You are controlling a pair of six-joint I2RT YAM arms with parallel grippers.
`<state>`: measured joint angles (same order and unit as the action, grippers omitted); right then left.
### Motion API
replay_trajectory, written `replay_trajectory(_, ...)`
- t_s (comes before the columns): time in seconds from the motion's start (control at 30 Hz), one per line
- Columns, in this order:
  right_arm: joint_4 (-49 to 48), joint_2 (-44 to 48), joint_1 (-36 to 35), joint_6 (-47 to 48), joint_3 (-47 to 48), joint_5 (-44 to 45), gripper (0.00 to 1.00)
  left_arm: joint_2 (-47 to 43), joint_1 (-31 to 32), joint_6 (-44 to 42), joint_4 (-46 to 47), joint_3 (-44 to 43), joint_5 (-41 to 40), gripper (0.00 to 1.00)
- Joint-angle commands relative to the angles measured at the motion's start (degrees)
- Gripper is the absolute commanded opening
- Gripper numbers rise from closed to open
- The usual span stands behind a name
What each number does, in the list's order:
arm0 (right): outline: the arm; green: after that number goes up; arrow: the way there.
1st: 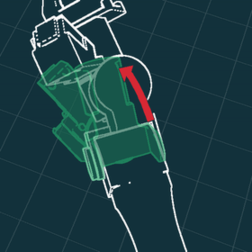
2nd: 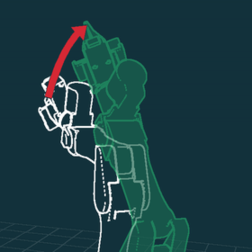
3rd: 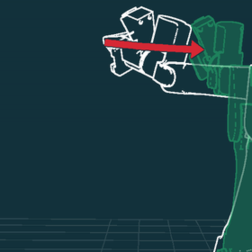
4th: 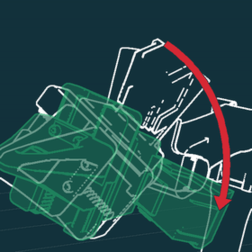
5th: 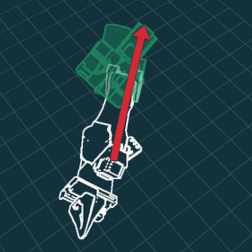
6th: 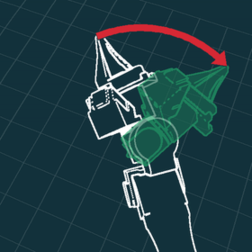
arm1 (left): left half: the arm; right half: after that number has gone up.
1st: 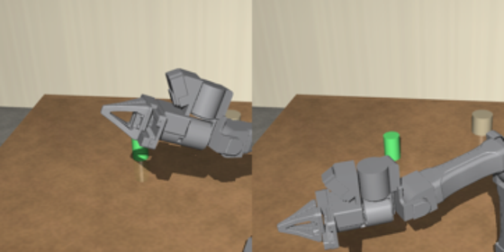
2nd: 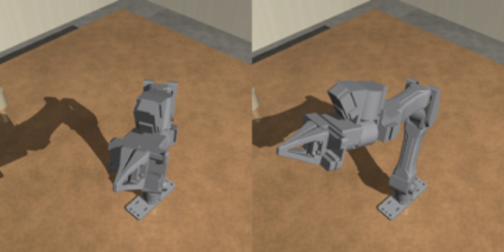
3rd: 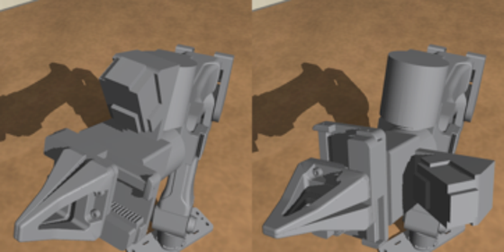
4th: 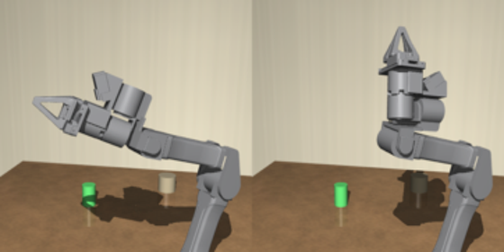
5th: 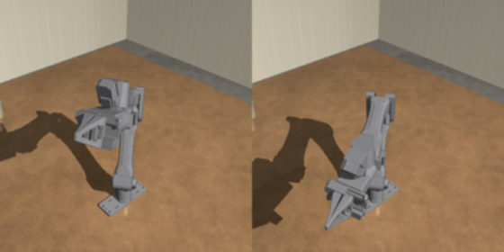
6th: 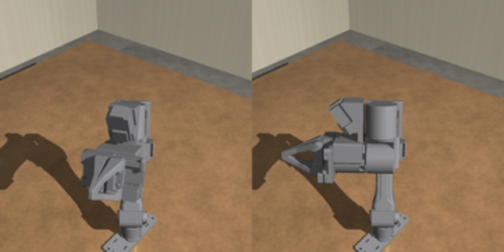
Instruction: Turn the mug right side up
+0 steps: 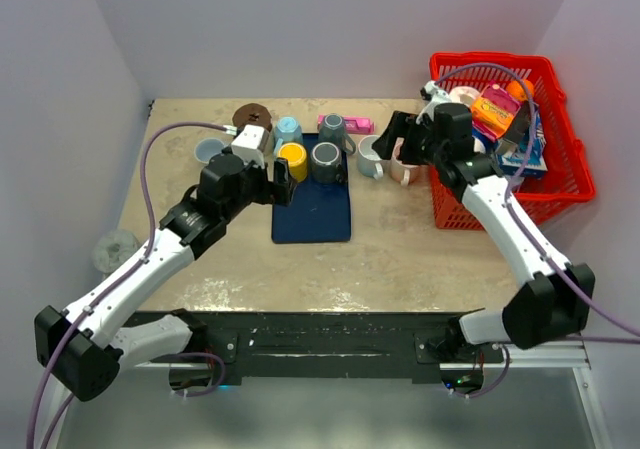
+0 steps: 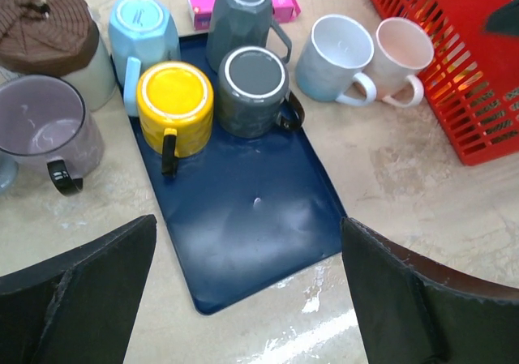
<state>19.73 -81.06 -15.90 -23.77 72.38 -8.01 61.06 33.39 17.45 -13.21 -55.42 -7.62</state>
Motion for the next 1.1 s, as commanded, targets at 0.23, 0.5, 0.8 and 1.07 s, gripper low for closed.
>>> replay_trajectory(0.23,-3.2,12.8,0.3,4.2,1.5,-14.2,0.81,7.7,-0.3,4.6,2.8,-3.0,0.4,0.99)
replay_trajectory(0.5,-1.4,18.6,0.3,5.0,0.4,-19.0,0.82,19.0,-0.3,4.9,7.4,-5.9,-6.2,0.99)
replay_trajectory(0.8,1.5,23.2,0.3,5.8,-1.5,-17.7,0.82,35.4,-3.9,-1.7,5.8,-15.1,-8.6,0.99)
replay_trajectory(1.07,2.4,23.6,0.3,5.5,-2.4,-17.2,0.82,43.1,-8.6,-4.8,8.1,-17.2,-1.7,0.97)
